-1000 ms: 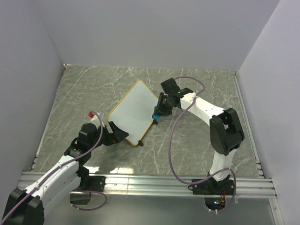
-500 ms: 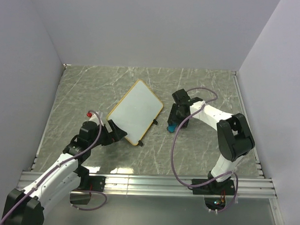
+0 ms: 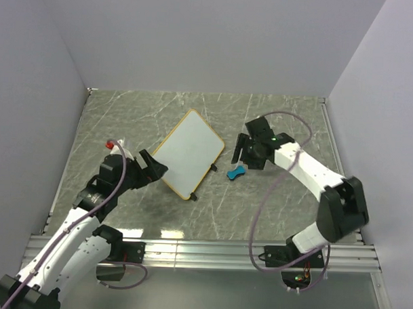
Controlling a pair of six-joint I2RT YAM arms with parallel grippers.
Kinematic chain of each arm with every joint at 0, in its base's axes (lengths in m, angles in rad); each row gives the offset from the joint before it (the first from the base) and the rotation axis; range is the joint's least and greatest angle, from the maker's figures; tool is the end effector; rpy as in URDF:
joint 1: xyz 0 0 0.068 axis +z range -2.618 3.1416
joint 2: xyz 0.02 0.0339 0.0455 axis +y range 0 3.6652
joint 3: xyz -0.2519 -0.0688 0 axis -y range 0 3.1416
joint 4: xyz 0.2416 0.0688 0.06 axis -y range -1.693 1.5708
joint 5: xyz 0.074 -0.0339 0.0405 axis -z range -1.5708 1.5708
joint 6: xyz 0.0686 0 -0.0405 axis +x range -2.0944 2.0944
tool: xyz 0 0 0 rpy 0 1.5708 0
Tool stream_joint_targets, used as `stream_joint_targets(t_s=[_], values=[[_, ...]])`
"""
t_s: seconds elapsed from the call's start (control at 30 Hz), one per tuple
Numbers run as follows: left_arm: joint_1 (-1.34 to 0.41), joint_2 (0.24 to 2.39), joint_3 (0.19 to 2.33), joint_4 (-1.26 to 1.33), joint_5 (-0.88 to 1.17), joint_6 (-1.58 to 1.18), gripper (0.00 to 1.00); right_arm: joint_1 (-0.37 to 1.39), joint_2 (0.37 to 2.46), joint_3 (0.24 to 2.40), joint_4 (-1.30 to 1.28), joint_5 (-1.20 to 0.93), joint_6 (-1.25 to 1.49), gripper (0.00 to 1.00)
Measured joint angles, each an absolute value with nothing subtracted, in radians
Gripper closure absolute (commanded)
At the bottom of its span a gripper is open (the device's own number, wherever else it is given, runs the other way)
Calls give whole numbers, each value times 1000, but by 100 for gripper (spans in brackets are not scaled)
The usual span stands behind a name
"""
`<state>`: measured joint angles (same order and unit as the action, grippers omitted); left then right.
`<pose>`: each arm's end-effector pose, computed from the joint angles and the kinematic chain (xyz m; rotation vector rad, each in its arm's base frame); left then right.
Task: Erase the whiteboard
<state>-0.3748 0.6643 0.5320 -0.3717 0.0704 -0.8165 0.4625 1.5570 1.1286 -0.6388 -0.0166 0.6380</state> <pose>0.1786 -0.0754 0.2276 -0.4320 2.1304 -0.7834 0.2948 0.1483 0.1947 0.2305 2.6855 0.3816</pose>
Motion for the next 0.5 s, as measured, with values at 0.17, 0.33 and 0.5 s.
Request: stream_joint_targets(t_s=[0.17,0.33,0.5], values=[[-375,667,694,-453,32,-797,1,494,1309,1152,-619,-100,588,23],[-375,709,841,-512,20,-749,1,572,1073,1179,-612,-154,556,16],[-375,723,913,-556,-20,-692,0,578,883,1161,-647,-142,556,12]])
